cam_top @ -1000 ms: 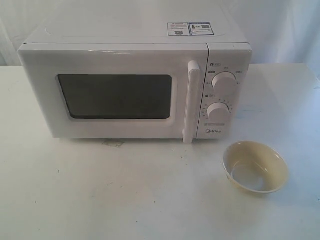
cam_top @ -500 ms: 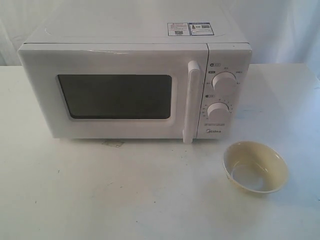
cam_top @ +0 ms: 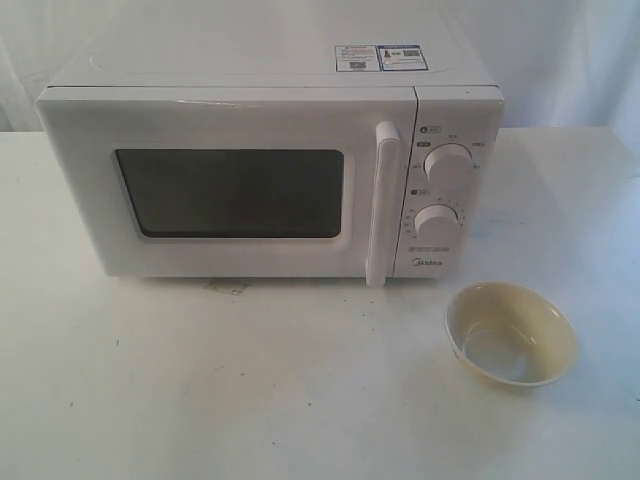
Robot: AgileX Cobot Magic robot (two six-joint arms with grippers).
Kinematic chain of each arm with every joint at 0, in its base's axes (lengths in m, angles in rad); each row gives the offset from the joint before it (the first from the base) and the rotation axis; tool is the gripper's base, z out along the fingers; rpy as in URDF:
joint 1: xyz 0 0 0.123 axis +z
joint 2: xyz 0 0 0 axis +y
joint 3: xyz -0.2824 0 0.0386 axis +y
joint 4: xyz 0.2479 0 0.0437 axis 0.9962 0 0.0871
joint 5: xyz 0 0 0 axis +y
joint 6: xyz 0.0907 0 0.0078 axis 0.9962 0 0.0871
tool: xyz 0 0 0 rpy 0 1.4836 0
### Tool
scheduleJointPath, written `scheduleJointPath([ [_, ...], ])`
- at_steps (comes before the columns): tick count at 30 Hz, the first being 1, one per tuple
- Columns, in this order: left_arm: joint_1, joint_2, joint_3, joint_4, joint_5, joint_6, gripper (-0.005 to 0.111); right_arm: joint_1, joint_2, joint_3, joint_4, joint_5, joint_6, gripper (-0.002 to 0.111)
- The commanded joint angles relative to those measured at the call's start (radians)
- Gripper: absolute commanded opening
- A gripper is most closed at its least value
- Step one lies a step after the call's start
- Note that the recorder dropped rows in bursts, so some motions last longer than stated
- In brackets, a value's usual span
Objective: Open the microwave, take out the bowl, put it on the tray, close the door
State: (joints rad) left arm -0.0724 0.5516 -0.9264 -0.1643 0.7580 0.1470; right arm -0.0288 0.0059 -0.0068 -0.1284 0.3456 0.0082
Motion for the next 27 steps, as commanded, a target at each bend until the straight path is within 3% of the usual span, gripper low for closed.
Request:
scheduleJointPath([
  [1, 0.113, -0.049, 0.130, -0.004, -0.270, 0.011, 0.000, -0.007, -0.006, 0.007, 0.000, 0.001, -0.002, 0.000],
  [4, 0.146, -0.086, 0.312, -0.008, -0.481, 0.011, 0.000, -0.007, -0.006, 0.007, 0.000, 0.001, -0.002, 0.000],
  [10, 0.146, -0.147, 0.531, -0.040, -0.615, 0.004, 0.000, -0.007, -0.006, 0.007, 0.000, 0.001, -0.002, 0.000],
  [27, 0.146, -0.527, 0.899, -0.044, -0.634, -0.024, 0.000, -0.007, -0.006, 0.007, 0.000, 0.001, -0.002, 0.000],
])
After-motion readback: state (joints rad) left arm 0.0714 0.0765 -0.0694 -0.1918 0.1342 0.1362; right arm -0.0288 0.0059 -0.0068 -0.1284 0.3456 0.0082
